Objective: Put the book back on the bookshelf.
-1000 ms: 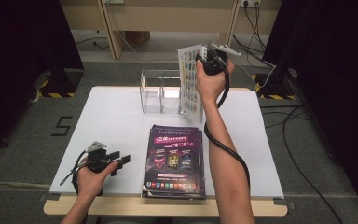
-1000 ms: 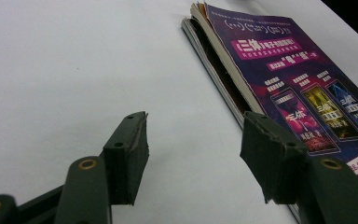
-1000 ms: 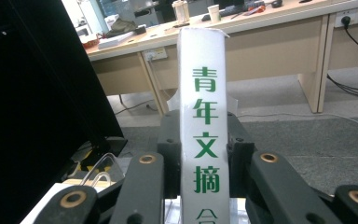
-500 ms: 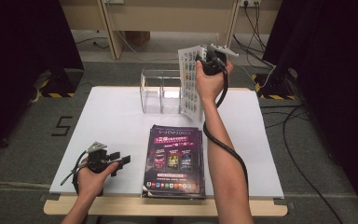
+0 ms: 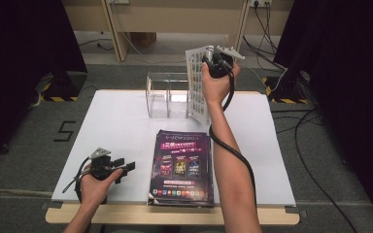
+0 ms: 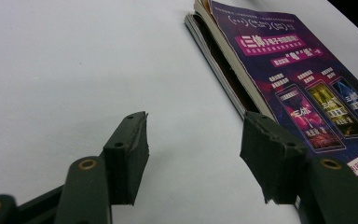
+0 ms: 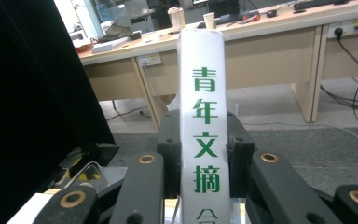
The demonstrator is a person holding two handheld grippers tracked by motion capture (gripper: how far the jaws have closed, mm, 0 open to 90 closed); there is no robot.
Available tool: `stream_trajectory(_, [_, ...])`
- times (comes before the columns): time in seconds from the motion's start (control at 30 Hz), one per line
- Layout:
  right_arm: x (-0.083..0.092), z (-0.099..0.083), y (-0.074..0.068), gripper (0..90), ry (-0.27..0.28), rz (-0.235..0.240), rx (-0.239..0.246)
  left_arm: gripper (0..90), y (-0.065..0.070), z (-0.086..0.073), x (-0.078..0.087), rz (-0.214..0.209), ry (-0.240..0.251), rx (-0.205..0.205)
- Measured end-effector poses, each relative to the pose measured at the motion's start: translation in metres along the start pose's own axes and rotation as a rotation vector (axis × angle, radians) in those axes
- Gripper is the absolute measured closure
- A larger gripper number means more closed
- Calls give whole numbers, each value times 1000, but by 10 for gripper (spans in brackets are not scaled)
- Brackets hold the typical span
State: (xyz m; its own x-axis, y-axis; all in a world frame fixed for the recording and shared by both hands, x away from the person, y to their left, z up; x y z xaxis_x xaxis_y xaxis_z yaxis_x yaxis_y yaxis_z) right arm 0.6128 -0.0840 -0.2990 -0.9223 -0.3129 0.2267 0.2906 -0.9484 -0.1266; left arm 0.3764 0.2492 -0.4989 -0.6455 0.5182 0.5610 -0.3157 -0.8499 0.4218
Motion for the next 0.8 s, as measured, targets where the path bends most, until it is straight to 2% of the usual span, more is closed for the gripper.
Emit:
stream_trajectory(0.27, [12, -10, -2, 726, 23, 8, 35, 403, 1, -1, 0, 2, -2, 2])
stream_trajectory(0.5, [36, -20, -5, 724, 31, 46, 96, 403, 2, -1, 1, 5, -1, -1])
stream_trajectory(0.53, [44, -23, -5, 723, 32, 53, 109, 403, 2, -1, 1, 3, 0, 1])
stream_trajectory(0.8, [64, -30, -3, 718, 24, 66, 117, 404, 2, 0, 2, 5, 1, 2])
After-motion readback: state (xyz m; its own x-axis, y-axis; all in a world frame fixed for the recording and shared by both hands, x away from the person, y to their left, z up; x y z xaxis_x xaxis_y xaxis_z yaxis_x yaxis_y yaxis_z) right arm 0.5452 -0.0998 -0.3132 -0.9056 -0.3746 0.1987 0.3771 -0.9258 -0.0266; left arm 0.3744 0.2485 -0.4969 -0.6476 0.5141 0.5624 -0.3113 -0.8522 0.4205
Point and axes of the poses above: each handheld gripper's, and its own axes: x roughly backward along the jaws, z roughly out of its top, y roughly to its right, the point moved 3 cm from there along -x, roughly forward along the jaws, and after that the axes turned 6 degrees about x, right-handed, at the moved point
